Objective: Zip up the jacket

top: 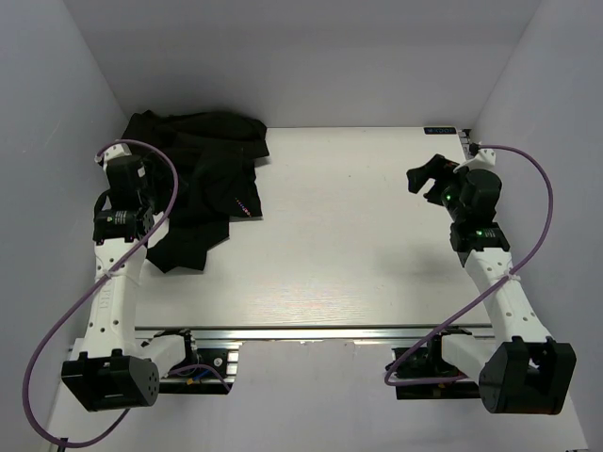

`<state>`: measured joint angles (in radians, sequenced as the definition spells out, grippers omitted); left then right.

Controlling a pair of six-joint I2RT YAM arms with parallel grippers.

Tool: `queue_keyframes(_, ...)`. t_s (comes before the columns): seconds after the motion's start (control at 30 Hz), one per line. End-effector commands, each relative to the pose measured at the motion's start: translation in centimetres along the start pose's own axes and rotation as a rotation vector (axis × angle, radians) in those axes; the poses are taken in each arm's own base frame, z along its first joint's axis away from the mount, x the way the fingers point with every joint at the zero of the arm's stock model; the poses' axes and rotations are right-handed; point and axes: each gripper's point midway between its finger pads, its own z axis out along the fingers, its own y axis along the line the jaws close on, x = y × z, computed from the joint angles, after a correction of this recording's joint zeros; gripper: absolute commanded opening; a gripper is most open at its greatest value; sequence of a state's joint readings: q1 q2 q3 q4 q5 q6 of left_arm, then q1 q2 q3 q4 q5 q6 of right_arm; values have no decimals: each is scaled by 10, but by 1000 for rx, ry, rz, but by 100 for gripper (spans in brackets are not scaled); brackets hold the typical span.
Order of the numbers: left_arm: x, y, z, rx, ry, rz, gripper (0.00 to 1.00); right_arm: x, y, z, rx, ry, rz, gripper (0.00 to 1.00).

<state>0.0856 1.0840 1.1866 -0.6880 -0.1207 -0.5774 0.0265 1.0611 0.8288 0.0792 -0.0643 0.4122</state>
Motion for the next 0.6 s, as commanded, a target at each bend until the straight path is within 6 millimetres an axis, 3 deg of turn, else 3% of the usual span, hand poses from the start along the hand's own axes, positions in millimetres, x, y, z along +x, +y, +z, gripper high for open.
queue_keyframes(0.0, -6, -3, 3, -2, -15, -16, 98, -16, 10, -5, -38, -42, -16, 90)
queue_keyframes(0.17, -11, -8, 31, -39, 15, -45, 98, -13, 11, 2, -34, 30, -50, 89)
queue_keyframes(0.2, -6, -7, 48, -61, 43, -54, 98, -9, 13, 5, -53, 48, -47, 89)
queue_keyframes(0.27, -13, -14, 63, -67, 45, -71, 98, -9, 19, 7, -89, 57, -57, 89)
queue_keyframes(0.33, -7, -16, 94, -92, 85, -85, 98, -6, 22, 11, -112, 76, -58, 90)
queue_keyframes(0.4, -18, -26, 113, -84, 75, -114, 98, -10, 24, 12, -114, 74, -72, 89)
queue_keyframes(0.43, -8, -20, 139, -112, 114, -124, 98, -10, 23, 13, -114, 75, -76, 89)
queue_keyframes(0.5, -20, -31, 164, -66, 111, -151, 98, -12, 21, 14, -100, 69, -93, 89)
queue_keyframes(0.53, -4, -23, 191, -99, 156, -153, 98, -12, 19, 14, -91, 67, -101, 89)
queue_keyframes(0.57, -2, -23, 205, -100, 168, -155, 98, -12, 16, 15, -76, 64, -102, 89)
